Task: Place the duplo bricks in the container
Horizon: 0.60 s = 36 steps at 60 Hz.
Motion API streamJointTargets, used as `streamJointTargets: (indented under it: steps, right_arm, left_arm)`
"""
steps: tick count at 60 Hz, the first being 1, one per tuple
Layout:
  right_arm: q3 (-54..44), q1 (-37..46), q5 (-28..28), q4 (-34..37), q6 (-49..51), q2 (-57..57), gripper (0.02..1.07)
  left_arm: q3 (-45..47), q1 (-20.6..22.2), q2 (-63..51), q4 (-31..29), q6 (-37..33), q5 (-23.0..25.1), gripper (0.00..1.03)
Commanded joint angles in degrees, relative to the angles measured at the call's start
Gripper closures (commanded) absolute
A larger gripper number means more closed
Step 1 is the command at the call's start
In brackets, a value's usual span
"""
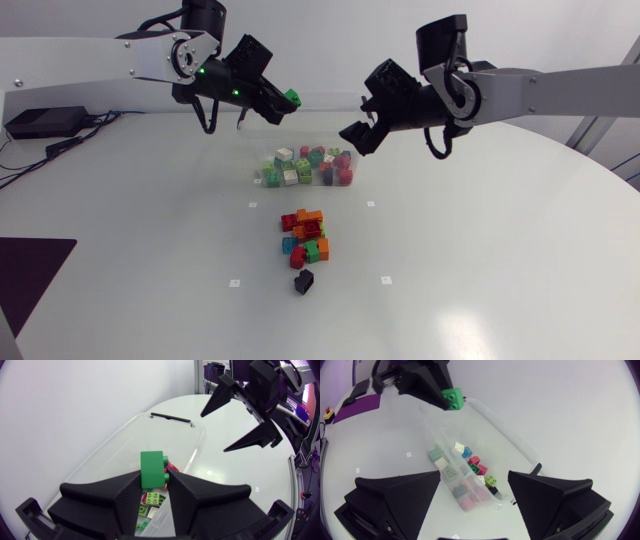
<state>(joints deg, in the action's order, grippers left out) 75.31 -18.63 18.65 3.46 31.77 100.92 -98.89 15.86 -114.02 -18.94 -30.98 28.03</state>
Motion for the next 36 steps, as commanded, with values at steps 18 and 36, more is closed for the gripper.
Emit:
streamJointTargets:
  steps: [18, 36]
  right_arm:
    - [-16.9, -1.9, 1.4, -2.6, 5.4, -7.6, 0.08]
    - [-20.6, -3.4, 1.7, -2.7, 8.4, -7.8, 0.08]
  left_arm:
    - [-9.7, -0.5, -7.8, 0.5, 2.9, -2.8, 0.69]
    - [-15.8, 0.4, -10.7, -3.6, 3.2, -6.1, 0.05]
